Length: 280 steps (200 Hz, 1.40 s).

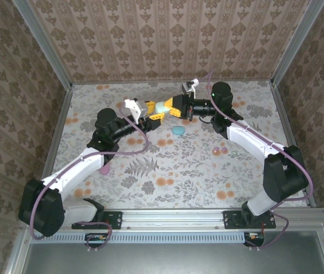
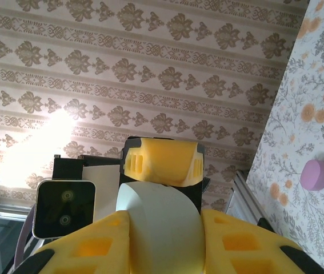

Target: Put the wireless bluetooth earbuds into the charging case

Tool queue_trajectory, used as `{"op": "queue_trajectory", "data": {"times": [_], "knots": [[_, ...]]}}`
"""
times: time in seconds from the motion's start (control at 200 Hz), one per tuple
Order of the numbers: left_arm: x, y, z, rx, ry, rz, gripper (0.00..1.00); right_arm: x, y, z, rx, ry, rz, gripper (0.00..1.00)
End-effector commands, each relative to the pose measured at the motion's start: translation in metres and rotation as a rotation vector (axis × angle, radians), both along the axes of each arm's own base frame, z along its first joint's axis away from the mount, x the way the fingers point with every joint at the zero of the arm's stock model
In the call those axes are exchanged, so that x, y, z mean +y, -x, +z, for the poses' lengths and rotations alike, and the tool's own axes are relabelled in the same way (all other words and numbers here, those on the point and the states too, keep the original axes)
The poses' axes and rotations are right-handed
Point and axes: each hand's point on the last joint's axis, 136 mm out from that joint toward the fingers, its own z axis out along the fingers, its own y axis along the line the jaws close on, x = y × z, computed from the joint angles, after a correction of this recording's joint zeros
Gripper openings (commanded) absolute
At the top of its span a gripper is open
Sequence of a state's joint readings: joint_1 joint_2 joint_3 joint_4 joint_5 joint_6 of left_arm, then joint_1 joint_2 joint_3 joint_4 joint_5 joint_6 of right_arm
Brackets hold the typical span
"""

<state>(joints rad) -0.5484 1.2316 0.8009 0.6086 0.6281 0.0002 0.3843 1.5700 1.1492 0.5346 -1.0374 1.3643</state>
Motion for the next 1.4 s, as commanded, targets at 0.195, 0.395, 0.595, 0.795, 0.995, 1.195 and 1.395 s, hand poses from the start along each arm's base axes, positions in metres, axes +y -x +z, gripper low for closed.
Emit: {"op": "queue_trajectory", "data": {"times": [0.195, 0.395, 0.595, 0.795, 0.995, 1.195, 1.395], "knots": [[-0.013, 0.003, -0.006, 0.022, -0.037, -0.058, 0.45, 0.003, 0.012, 0.013, -0.055, -0.005, 0.015, 0.25], [-0.016, 0.002, -0.008, 0.027, -0.043, -0.062, 0.45, 0.004, 0.013, 0.014, -0.057, -0.005, 0.017, 0.25], [-0.017, 0.003, -0.009, 0.024, -0.05, -0.066, 0.46, 0.004, 0.013, 0.014, -0.055, -0.004, 0.015, 0.25], [-0.017, 0.003, -0.01, 0.025, -0.054, -0.064, 0.44, 0.003, 0.012, 0.011, -0.05, 0.004, 0.01, 0.25], [-0.013, 0.004, -0.003, -0.005, -0.026, -0.044, 0.53, 0.001, 0.009, 0.006, -0.044, 0.018, -0.013, 0.26], [-0.007, 0.005, 0.001, -0.034, -0.012, -0.014, 0.54, -0.002, 0.006, 0.007, -0.043, 0.017, -0.028, 0.26], [-0.005, 0.007, 0.003, -0.041, -0.005, -0.008, 0.53, -0.003, 0.006, 0.008, -0.043, 0.008, -0.032, 0.26]]}}
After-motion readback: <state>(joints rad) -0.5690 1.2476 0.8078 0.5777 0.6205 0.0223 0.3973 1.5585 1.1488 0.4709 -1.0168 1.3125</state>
